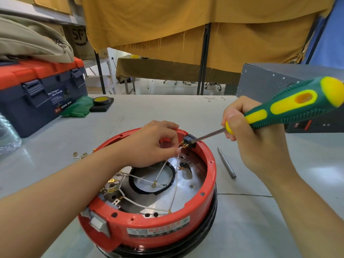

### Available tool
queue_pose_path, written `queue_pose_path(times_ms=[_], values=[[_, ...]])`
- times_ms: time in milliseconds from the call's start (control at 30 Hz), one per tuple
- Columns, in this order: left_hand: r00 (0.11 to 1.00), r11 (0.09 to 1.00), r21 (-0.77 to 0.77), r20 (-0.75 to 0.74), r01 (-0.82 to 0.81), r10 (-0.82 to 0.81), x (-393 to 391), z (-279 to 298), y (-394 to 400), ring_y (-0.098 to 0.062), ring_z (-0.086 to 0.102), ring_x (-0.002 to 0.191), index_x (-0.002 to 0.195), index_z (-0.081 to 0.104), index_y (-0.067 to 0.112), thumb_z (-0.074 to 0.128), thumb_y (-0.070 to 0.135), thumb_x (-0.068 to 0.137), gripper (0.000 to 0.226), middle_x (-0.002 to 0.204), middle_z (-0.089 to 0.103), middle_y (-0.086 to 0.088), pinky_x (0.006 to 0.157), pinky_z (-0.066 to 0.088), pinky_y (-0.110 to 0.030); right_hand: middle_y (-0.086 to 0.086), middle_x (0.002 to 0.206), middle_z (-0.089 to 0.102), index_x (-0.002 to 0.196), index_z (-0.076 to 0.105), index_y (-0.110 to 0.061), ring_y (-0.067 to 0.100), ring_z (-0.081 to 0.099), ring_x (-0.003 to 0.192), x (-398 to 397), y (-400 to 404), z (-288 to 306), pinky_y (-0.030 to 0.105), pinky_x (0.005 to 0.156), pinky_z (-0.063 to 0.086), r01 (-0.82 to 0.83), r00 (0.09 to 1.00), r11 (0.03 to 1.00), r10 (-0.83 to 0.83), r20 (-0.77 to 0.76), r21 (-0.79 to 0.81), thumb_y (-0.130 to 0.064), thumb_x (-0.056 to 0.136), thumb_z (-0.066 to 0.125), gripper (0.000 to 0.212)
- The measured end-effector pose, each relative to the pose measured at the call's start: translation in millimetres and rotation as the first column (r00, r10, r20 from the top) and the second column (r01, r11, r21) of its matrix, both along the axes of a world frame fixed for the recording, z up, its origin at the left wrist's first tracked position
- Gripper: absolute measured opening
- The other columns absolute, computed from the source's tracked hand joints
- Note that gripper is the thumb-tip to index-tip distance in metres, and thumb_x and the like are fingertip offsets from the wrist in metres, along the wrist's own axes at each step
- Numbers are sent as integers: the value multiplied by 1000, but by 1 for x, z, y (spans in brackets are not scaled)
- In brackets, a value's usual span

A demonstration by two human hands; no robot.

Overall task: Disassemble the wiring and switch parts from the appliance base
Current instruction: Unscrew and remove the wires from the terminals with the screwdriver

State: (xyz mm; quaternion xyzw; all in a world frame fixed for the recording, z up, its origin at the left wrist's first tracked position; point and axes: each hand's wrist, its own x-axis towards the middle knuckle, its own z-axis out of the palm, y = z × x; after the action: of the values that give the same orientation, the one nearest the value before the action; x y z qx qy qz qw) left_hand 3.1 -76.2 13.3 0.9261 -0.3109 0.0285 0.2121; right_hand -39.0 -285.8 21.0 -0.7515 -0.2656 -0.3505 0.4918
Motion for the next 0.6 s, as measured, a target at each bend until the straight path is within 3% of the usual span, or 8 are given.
queue_pose_path(times_ms=[133,333,433,533,600], values=[[1000,1000,2,12,14,-14,1,0,0,10,27,110,80,63,24,60,35,87,13,142,42,10,86,23,-12,1,63,48,63,43,-19,10,46,57,0,0,0,17,57,36,-5,1000,1000,5,-15,-12,-32,84,42,25],[1000,1000,5,12,3,-3,0,0,-1,-5,32,126,79,63,26,60,35,87,12,144,40,10,94,22,-21,3,62,45,62,43,-15,11,44,57,2,1,-1,20,56,37,-21,999,1000,21,-27,-8,-31,84,41,27],[1000,1000,5,13,5,-5,1,0,0,1,30,120,80,63,25,60,35,88,13,144,40,9,90,22,-16,2,60,44,63,44,-8,12,43,57,4,1,-2,23,56,38,-20,999,1000,20,-43,0,-32,84,41,31],[1000,1000,4,14,15,-15,1,-1,0,8,27,111,80,63,24,61,35,87,13,144,41,10,81,22,-11,1,59,45,63,44,-10,9,44,57,3,1,-2,19,56,37,-23,1000,1000,23,-19,-2,-30,85,41,30],[1000,1000,-4,10,9,-9,1,-1,0,3,31,118,80,64,25,61,35,87,13,144,41,10,85,21,-13,-2,59,46,63,44,-14,5,45,58,1,2,-2,12,57,34,-1,1000,999,2,26,-50,-28,85,41,26]])
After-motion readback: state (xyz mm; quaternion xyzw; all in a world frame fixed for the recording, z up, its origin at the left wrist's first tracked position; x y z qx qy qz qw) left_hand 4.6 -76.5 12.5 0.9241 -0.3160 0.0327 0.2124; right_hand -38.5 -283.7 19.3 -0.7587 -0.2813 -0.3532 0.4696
